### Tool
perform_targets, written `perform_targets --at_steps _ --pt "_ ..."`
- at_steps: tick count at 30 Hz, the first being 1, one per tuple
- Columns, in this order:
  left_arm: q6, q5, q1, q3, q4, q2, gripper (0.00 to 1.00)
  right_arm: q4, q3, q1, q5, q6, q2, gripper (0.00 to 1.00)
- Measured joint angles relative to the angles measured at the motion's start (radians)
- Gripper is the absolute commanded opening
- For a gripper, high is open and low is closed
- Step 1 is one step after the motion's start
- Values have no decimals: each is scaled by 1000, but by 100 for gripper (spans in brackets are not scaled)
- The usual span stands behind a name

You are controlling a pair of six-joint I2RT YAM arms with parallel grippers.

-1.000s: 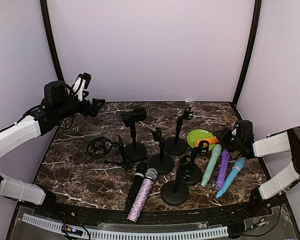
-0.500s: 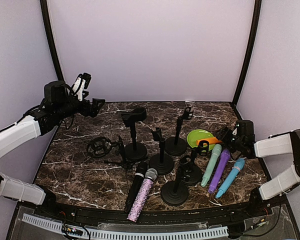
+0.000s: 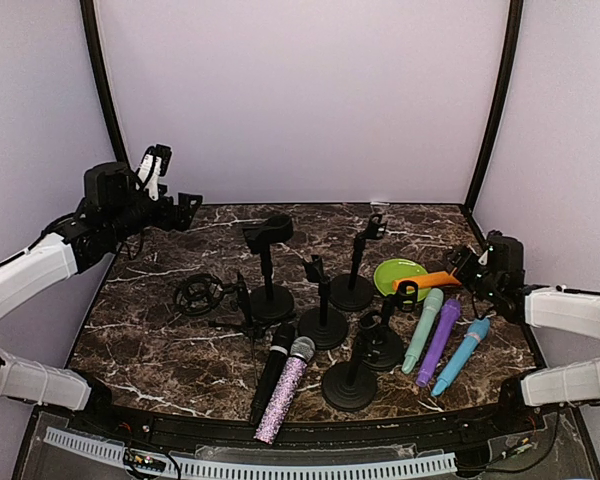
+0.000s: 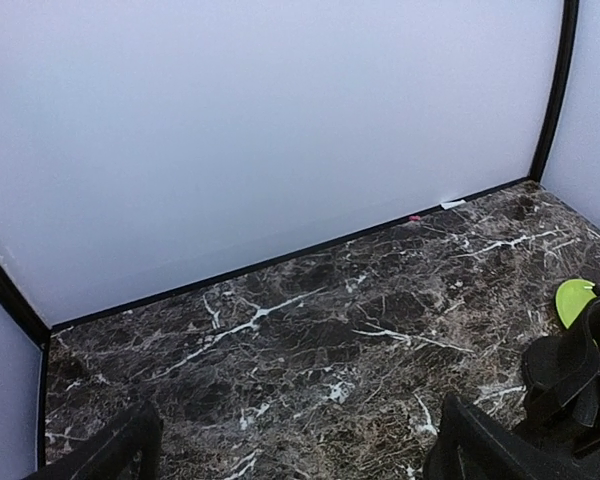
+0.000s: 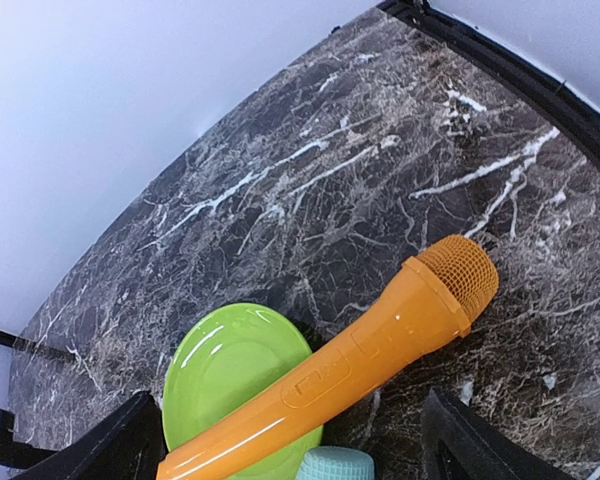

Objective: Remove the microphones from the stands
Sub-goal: Reset both arms

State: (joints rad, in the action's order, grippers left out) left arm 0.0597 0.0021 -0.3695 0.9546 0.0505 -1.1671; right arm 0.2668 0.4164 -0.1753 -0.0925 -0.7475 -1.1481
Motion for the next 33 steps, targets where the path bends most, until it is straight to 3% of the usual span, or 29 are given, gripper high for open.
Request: perform_targets --at_steps 8,16,20,24,33 --pt "-162 -204 0 -156 19 103 99 -27 -3 0 -6 195 122 92" --pt "-230 -402 0 -525 172 171 99 67 -58 0 -47 399 306 92" --pt "-223 -403 20 -648 296 246 99 229 -189 0 -97 474 418 98" --pt "-210 -351 120 -686 415 240 99 357 -296 1 -183 531 463 99" --pt "-149 -233 269 -745 698 120 99 553 -376 35 -312 627 392 99"
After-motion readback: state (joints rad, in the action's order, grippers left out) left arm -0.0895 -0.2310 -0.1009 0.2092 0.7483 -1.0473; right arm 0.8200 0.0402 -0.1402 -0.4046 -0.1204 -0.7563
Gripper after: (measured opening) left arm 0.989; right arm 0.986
